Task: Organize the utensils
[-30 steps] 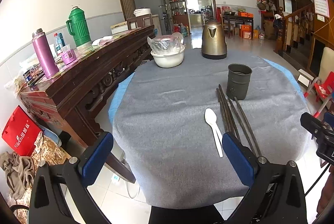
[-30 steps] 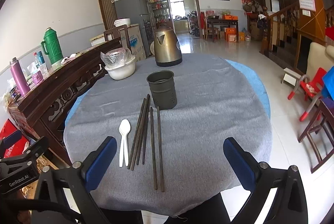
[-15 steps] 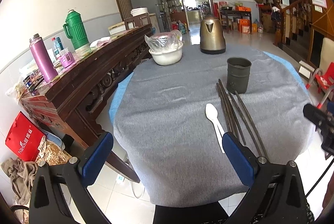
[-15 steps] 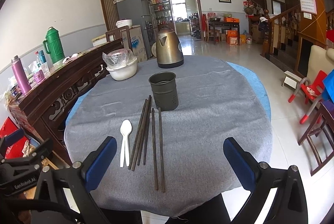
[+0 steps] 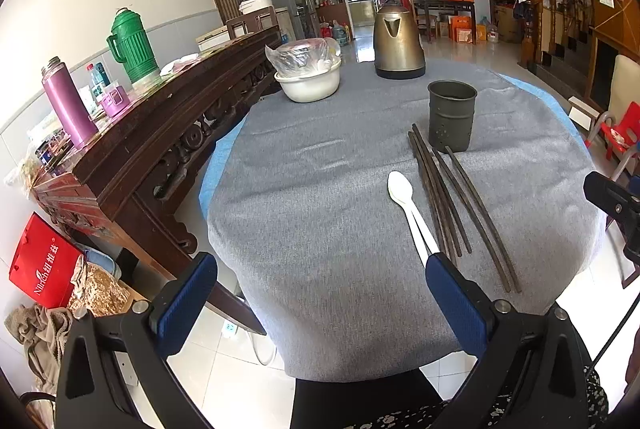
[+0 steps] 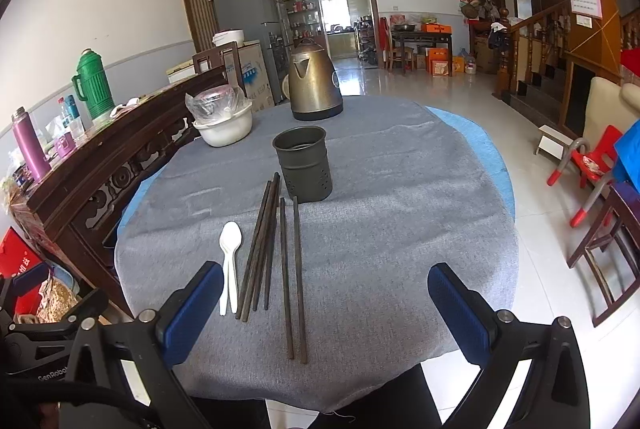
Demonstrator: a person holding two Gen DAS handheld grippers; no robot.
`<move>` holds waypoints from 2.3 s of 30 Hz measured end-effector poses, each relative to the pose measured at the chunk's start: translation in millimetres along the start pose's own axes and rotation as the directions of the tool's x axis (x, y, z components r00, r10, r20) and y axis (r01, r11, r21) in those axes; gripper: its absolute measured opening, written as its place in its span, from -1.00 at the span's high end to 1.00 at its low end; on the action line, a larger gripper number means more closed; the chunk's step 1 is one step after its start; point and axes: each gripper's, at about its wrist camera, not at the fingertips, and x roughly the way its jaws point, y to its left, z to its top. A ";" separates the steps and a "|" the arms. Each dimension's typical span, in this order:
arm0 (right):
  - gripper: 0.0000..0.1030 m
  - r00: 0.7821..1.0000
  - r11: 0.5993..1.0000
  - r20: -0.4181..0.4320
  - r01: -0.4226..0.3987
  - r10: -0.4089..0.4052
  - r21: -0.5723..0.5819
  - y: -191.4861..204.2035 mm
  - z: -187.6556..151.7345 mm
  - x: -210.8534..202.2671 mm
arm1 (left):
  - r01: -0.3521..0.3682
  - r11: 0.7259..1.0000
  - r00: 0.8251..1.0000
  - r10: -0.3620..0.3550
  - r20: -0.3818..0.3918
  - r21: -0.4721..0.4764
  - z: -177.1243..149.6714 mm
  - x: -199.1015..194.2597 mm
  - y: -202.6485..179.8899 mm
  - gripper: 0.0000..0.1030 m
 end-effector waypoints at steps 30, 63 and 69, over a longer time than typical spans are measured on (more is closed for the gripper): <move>-0.99 0.999 1.000 -0.033 -0.029 0.030 0.008 4.3 -6.8 7.3 | 0.009 1.000 1.000 -0.009 -0.025 -0.003 -7.9 7.7 1.6 -1.00; 0.35 0.849 0.920 -0.366 -0.310 0.382 0.240 -10.2 44.7 226.7 | 0.427 0.835 0.796 -0.529 -0.295 -0.347 48.6 205.4 6.4 -0.20; 0.53 0.825 0.912 -0.404 -0.303 0.396 0.275 -14.7 46.5 256.4 | 0.418 0.837 0.773 -0.532 -0.347 -0.352 48.4 224.5 1.7 0.05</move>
